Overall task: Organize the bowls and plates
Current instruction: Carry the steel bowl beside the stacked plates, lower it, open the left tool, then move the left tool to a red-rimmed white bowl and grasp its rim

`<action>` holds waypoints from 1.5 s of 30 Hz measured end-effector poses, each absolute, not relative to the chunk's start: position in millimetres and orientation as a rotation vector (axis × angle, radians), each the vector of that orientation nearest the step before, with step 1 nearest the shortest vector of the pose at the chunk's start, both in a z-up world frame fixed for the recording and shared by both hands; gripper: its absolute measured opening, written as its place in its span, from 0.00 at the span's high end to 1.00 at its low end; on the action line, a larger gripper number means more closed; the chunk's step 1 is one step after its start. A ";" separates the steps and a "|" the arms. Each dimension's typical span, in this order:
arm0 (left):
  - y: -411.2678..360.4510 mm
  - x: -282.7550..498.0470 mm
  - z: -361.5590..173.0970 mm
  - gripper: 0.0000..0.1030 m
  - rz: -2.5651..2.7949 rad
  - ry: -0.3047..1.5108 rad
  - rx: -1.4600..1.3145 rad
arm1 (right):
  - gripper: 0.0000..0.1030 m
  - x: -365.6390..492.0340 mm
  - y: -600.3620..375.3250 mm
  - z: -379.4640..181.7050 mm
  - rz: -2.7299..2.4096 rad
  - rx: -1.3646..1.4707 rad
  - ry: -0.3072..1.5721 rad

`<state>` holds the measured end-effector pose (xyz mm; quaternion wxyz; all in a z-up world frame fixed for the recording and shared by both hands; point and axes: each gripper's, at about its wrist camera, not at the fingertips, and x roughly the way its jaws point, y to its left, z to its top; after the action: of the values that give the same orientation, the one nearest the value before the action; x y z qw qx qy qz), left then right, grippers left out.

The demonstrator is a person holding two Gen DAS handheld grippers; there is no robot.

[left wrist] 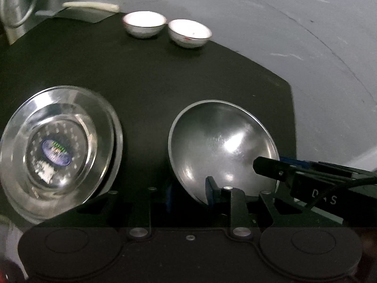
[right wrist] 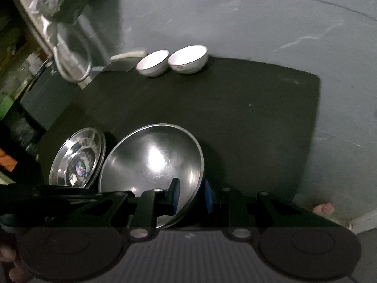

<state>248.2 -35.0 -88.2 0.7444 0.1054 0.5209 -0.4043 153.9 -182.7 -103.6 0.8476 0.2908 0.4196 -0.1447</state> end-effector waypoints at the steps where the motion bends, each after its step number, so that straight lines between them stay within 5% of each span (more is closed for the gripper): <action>1: -35.1 247.8 -89.5 0.71 -0.860 1.146 0.219 | 0.74 156.7 -184.6 -104.8 -0.279 0.599 0.890; 7: -32.5 240.6 -93.9 0.68 -0.693 1.142 0.115 | 0.65 172.1 -203.6 -109.1 -0.087 0.537 0.883; 9: -29.2 231.3 -88.6 0.57 -0.612 1.127 0.075 | 0.56 170.2 -208.7 -106.6 -0.034 0.516 0.879; 11: -23.4 218.1 -81.1 0.31 -0.548 1.101 0.047 | 0.43 164.3 -216.1 -103.9 0.007 0.498 0.857; 14: -19.5 193.8 -69.5 0.16 -0.437 1.058 0.025 | 0.27 151.8 -229.4 -99.9 0.042 0.478 0.827; 21: -10.2 132.3 -40.5 0.01 -0.249 0.999 0.067 | 0.01 109.9 -266.9 -89.7 0.075 0.508 0.708; 31: 11.2 94.1 -8.4 0.01 -0.148 0.862 0.095 | 0.00 82.1 -302.4 -56.8 0.027 0.388 0.604; 45: 23.1 149.6 -45.1 0.01 -0.303 0.898 -0.045 | 0.00 70.7 -293.7 -81.8 -0.201 0.509 0.802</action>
<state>149.6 23.1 -45.1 0.8896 -0.0218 0.4323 -0.1460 70.7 -293.7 -81.8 0.8843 0.2448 0.3856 -0.0968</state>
